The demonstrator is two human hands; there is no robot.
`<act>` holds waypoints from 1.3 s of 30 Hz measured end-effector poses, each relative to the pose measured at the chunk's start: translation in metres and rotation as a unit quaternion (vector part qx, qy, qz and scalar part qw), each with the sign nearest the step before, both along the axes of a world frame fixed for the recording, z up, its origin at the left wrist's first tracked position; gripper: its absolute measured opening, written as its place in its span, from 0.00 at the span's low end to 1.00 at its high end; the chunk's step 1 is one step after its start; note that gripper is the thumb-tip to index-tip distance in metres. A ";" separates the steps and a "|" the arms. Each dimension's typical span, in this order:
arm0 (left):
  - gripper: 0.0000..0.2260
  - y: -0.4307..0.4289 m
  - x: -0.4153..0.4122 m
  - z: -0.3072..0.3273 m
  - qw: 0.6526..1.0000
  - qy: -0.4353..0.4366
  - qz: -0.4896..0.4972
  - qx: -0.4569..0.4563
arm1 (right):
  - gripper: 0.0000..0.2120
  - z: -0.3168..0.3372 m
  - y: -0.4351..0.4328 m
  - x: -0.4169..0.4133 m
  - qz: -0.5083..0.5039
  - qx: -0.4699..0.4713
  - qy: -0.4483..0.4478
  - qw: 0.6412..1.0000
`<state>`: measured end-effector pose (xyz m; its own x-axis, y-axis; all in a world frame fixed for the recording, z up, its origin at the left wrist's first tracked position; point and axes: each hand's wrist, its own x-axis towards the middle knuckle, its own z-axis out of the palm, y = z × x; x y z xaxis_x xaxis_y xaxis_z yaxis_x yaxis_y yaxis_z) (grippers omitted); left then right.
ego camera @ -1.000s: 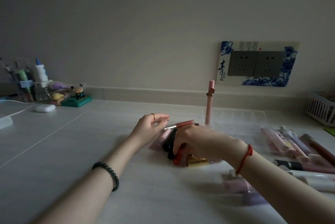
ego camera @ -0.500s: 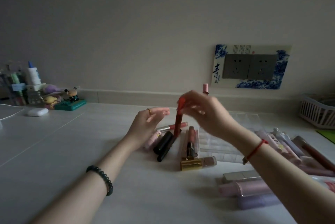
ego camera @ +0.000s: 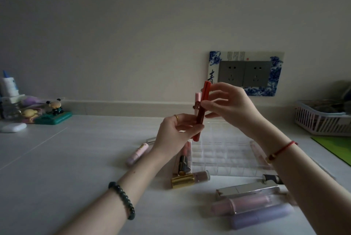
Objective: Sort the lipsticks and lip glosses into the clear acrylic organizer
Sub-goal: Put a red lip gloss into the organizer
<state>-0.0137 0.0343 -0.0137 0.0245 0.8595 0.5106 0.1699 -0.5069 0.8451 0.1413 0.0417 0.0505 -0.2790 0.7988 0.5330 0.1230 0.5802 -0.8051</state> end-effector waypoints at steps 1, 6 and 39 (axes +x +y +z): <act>0.05 0.001 0.002 -0.001 1.000 0.000 0.001 -0.003 | 0.10 0.000 0.001 0.002 0.002 -0.002 0.000 1.000; 0.06 0.006 -0.001 -0.004 1.000 -0.011 0.018 -0.007 | 0.11 0.009 0.008 0.015 -0.052 0.024 0.039 0.998; 0.05 0.027 -0.054 -0.023 0.993 -0.028 0.093 -0.065 | 0.15 -0.037 0.045 0.002 -0.155 0.015 -0.062 0.986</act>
